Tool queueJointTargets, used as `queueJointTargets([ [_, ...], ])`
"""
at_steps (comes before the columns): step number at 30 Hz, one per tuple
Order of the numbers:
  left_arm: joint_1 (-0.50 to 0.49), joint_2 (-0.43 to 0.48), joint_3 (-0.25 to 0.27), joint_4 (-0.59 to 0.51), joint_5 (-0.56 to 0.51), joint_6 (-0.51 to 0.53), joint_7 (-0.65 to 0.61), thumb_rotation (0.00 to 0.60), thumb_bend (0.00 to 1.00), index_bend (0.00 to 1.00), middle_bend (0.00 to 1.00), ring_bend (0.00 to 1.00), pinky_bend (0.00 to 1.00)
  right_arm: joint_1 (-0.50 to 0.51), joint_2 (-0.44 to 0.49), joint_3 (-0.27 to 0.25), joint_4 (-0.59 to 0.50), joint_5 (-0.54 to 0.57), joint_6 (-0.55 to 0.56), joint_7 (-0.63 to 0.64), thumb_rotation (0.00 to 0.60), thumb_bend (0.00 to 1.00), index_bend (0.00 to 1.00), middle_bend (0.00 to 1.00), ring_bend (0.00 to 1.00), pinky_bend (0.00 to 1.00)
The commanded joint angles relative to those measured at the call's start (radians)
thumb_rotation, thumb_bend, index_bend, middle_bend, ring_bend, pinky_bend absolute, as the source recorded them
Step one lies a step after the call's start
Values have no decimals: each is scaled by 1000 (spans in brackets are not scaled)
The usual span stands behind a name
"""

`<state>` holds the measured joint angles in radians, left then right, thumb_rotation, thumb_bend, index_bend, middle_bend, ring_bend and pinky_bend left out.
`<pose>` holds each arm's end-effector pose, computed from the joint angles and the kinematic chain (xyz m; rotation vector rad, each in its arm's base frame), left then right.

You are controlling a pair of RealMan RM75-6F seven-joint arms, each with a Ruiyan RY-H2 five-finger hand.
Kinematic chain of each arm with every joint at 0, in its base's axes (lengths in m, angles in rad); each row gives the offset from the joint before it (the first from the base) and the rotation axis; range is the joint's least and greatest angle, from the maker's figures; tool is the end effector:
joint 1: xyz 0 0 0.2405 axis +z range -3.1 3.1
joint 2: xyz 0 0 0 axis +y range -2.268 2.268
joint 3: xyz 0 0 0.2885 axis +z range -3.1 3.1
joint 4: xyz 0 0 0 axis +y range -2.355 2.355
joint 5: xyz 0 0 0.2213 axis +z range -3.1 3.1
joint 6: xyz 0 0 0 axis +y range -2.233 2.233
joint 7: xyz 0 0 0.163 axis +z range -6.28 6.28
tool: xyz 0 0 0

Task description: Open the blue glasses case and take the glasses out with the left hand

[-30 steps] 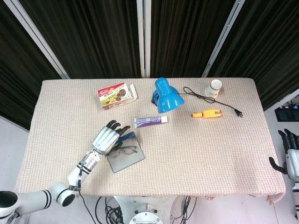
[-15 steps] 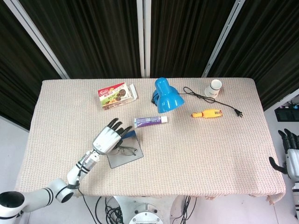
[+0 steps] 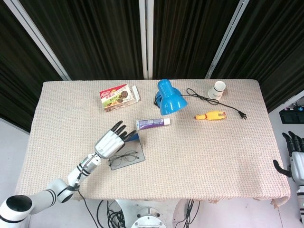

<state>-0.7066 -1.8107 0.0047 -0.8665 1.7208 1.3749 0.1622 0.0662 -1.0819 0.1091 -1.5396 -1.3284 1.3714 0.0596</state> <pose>-0.1810 0.3610 -0.0657 -1.9792 -0.1808 -1.1577 -0.3925 -0.2081 0.1912 1.2395 -0.9852 0.7611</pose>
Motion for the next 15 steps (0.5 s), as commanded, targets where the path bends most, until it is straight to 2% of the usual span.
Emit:
queueJointTargets([
  [1, -3, -9, 2, 30, 12, 13, -10, 600, 380, 188, 590, 244, 209, 0, 0, 0, 1, 1, -1, 0, 600, 249, 0, 3, 0, 0],
  [11, -11, -32, 0, 132, 18, 31, -70, 600, 372, 188, 580, 244, 210, 1, -2, 0, 5, 4, -6, 1, 600, 249, 0, 3, 0, 0],
  [13, -9, -35, -2, 135, 8, 20, -81, 600, 361, 183, 545, 237, 208, 1, -3, -1, 5, 4, -6, 1, 600, 248, 0, 3, 0, 0],
  [15, -5, -33, -6, 126, -8, 3, -97, 600, 331, 160, 443, 199, 203, 1, -3, -1, 5, 5, -6, 1, 600, 249, 0, 3, 0, 0],
])
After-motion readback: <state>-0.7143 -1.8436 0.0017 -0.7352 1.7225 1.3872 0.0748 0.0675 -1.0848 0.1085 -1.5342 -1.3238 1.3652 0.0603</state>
